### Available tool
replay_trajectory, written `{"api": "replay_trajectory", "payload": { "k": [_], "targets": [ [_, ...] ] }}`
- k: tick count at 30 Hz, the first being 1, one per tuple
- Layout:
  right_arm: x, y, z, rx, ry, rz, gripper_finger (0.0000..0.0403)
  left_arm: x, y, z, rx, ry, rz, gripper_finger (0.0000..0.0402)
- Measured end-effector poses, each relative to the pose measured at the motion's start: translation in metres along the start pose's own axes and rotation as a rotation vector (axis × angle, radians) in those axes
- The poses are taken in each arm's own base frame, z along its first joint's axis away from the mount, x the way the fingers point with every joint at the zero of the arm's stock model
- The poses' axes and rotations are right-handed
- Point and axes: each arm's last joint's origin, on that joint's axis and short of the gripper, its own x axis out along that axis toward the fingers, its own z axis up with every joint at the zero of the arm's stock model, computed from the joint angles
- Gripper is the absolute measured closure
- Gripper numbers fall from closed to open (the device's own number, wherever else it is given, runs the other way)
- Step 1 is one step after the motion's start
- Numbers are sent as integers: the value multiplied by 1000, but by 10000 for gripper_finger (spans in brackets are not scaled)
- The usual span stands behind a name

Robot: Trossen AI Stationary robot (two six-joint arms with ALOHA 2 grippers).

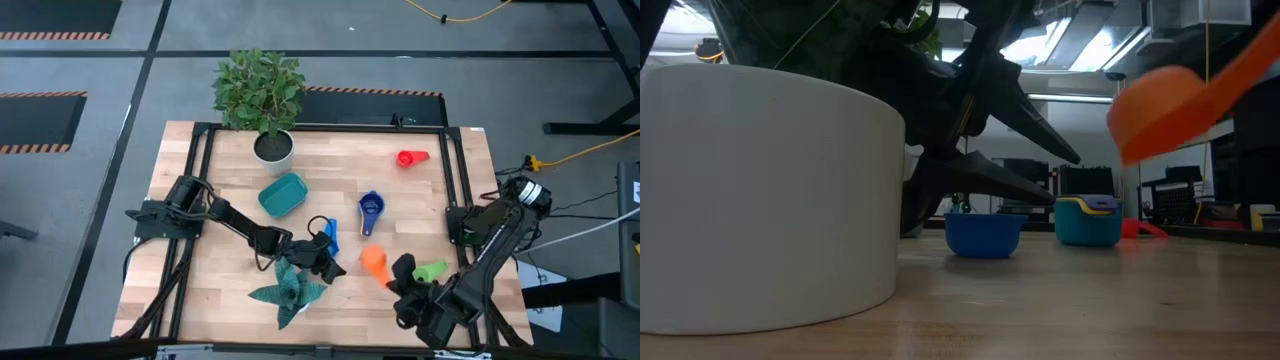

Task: Nest measuring cups in basket
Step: Stack the orange measuring cup on top of the dark blue measuring cup

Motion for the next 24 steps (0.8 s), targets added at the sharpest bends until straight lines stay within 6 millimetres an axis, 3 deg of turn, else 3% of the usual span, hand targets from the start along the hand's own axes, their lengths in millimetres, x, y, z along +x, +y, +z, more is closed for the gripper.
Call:
{"api": "replay_trajectory", "payload": {
  "k": [5, 13, 19, 24],
  "targets": [
    [-31, -21, -12, 86, -44, -23, 390, 0, -3, 0, 4, -14, -25, 266],
    [-81, -63, -60, 350, -222, -129, 390, -2, -16, -2, 70, -92, -127, 266],
    [-84, -77, -99, 605, -381, -257, 390, -3, -31, -1, 195, -228, -160, 266],
    [-72, -72, -113, 792, -522, -298, 390, -1, -54, 13, 379, -370, -144, 266]
  ]
}}
